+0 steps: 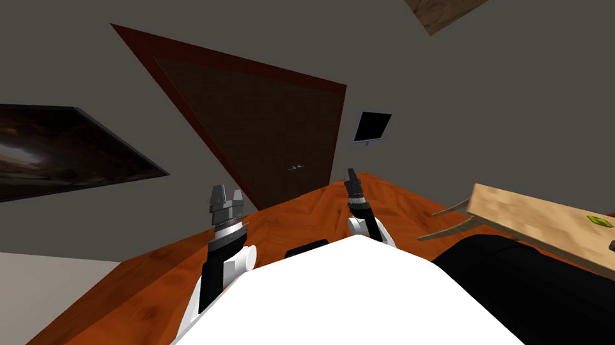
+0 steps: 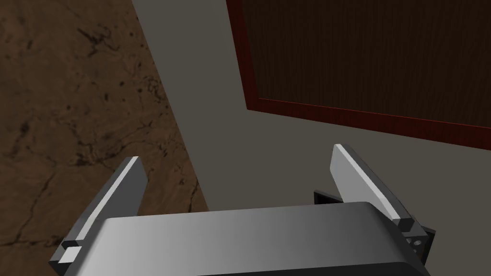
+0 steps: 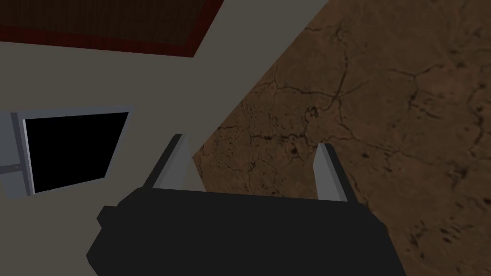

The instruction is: Pull the door open

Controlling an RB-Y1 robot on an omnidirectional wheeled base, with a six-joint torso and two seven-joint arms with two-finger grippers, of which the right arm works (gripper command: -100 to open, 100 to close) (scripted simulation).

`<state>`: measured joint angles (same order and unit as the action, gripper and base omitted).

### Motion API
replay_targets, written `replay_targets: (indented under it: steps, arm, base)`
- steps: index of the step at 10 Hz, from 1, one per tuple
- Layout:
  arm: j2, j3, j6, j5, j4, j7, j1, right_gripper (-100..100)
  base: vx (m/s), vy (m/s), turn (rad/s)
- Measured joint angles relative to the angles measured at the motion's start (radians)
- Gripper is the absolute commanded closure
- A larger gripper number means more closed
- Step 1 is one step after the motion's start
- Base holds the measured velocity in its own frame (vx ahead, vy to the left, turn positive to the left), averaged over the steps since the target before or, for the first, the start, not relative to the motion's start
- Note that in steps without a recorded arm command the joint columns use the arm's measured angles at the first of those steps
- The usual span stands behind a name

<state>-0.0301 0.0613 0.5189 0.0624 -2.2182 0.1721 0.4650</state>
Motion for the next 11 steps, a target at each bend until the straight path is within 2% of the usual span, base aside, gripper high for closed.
replay_targets:
  steps: [5,11]
  arm:
    - [-0.02,0.004,0.017,-0.02,0.106,-0.014,-0.041,-100]
    - [-0.034,-0.001,0.04,-0.04,0.229,-0.026,-0.082,-100]
  base:
    - [0.09,-0.001,0.056]
    - [0.077,-0.008,0.053]
